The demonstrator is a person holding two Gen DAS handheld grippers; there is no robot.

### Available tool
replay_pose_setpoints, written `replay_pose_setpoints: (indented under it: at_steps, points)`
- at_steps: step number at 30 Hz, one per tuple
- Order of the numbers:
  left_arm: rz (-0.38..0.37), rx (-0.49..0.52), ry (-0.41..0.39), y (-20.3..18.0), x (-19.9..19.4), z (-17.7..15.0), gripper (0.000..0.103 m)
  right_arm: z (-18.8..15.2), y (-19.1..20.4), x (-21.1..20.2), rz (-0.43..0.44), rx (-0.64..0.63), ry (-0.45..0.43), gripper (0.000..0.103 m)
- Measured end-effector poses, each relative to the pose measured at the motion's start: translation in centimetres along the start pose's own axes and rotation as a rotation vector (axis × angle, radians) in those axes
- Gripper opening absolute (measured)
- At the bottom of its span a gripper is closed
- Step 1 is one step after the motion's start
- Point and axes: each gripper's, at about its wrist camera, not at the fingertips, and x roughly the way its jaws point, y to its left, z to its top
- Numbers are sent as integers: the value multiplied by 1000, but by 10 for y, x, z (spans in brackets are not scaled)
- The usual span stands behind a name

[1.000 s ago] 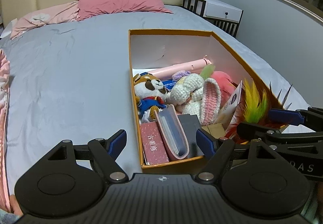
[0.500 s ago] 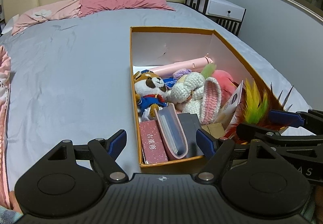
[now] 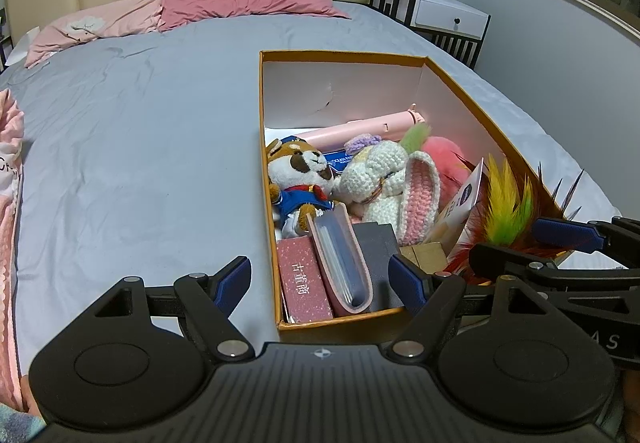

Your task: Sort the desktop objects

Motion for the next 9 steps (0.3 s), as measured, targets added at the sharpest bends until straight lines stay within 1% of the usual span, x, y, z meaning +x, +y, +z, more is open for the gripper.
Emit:
replay_pose_setpoints:
  at_steps: [9]
  points:
    - [-2, -3, 0, 0, 0, 0, 89, 0, 0, 0, 2, 1, 1, 71]
